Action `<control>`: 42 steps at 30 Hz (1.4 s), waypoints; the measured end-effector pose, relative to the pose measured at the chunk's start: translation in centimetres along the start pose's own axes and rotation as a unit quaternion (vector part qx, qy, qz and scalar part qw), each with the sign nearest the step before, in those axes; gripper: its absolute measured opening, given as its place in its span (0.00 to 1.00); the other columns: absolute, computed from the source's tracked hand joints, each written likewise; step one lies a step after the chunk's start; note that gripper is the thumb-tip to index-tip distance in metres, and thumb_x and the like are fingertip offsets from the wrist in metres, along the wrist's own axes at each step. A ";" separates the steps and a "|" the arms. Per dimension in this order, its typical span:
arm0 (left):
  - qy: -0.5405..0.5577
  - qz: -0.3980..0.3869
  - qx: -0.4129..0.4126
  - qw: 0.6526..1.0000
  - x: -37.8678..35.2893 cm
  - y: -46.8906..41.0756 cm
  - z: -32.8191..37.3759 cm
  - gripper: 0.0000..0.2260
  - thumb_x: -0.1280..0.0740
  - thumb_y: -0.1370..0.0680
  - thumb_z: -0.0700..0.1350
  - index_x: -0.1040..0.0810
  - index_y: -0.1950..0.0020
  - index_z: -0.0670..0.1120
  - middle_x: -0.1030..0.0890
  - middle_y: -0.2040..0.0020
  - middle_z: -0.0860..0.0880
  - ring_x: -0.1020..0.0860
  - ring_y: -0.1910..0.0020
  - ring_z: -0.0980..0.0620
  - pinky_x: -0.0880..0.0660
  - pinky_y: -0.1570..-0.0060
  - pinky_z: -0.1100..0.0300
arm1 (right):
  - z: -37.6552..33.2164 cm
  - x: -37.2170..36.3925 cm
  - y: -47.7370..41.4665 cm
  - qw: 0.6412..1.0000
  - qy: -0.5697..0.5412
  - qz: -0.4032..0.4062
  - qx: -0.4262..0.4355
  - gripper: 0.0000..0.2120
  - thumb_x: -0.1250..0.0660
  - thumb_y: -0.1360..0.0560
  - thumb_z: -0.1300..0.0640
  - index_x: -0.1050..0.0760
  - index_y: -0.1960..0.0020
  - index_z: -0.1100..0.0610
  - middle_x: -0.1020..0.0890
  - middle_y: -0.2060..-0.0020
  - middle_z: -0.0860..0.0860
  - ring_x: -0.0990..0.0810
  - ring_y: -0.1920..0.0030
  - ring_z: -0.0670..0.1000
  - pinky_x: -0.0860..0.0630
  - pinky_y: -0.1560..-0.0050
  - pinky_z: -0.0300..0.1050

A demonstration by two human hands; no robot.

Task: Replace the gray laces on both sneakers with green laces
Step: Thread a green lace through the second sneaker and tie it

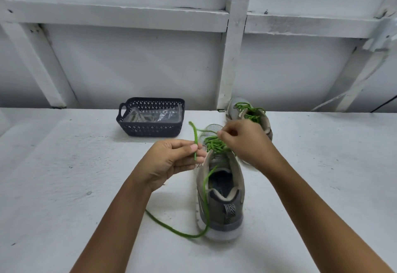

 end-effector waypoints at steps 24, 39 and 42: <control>-0.088 0.159 -0.138 0.973 -1.4 -1.6 -3.3 0.08 0.32 0.26 0.31 0.21 0.61 0.43 0.19 0.71 0.51 0.19 0.69 0.58 0.24 0.67 0.68 | 2.5 -3.9 1.0 0.990 -0.096 -0.090 -0.058 0.11 0.33 0.24 0.54 0.18 0.58 0.61 0.31 0.50 0.51 0.30 0.41 0.49 0.35 0.38 0.42; -0.223 0.216 -0.190 0.931 -2.0 -1.7 -4.7 0.03 0.28 0.27 0.40 0.20 0.59 0.44 0.18 0.63 0.51 0.19 0.61 0.54 0.22 0.55 0.59 | 2.7 -4.4 1.1 0.988 -0.119 -0.082 -0.055 0.11 0.33 0.25 0.52 0.18 0.56 0.60 0.31 0.49 0.50 0.28 0.41 0.51 0.33 0.36 0.51; -0.249 0.227 -0.190 0.922 -1.9 -1.8 -4.7 0.03 0.28 0.27 0.42 0.21 0.59 0.44 0.18 0.63 0.51 0.20 0.60 0.56 0.23 0.57 0.60 | 2.8 -4.5 1.1 0.987 -0.129 -0.078 -0.058 0.08 0.33 0.25 0.52 0.19 0.58 0.55 0.31 0.49 0.50 0.28 0.41 0.51 0.33 0.36 0.51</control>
Point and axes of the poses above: each hand's wrist, its own y-axis away from the middle knuckle, its own x-axis out of the back of the hand, z = x × y, the point moved 2 cm from there along -y, towards the middle knuckle
